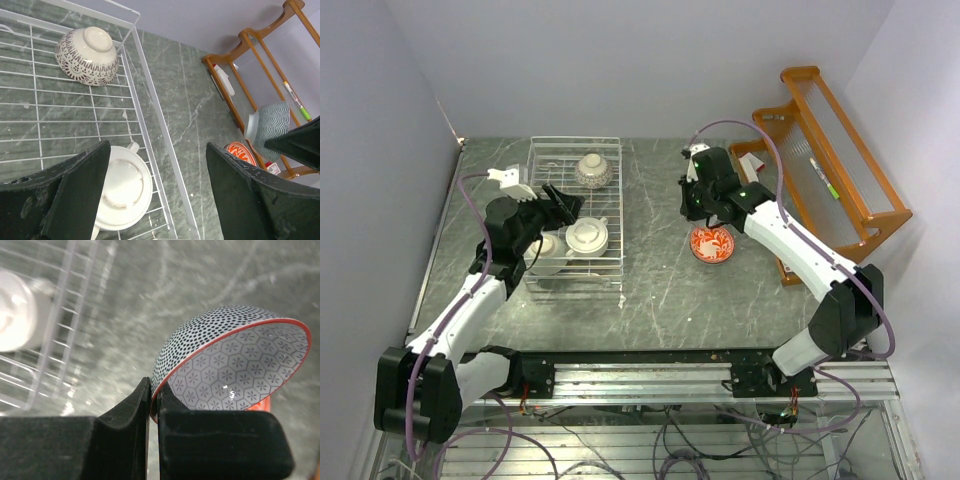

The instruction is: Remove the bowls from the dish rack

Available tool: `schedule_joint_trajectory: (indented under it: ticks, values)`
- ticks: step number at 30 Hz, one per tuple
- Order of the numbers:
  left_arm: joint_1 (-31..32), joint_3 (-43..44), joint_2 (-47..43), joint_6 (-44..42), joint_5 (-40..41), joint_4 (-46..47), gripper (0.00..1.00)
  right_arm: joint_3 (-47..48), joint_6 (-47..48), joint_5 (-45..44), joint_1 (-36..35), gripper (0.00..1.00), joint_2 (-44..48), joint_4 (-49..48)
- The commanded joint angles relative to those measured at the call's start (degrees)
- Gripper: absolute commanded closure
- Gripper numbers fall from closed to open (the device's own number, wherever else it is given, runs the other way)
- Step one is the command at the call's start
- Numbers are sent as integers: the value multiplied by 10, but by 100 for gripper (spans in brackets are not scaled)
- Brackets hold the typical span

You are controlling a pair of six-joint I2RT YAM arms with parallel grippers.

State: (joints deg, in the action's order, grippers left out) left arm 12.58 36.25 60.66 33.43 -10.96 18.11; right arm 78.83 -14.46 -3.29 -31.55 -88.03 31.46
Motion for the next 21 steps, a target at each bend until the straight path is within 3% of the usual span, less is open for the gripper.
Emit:
schedule_joint_trajectory:
  ticks: [1, 11, 21]
  values:
    - [3, -5, 3, 7, -22, 16, 13, 29, 57, -90, -2, 100, -10, 129]
    - [5, -11, 4, 7, -27, 12, 16, -22, 84, -130, -3, 100, -21, 133]
    - [5, -14, 19, -4, -27, 9, 18, -52, 95, -104, -3, 100, -48, 109]
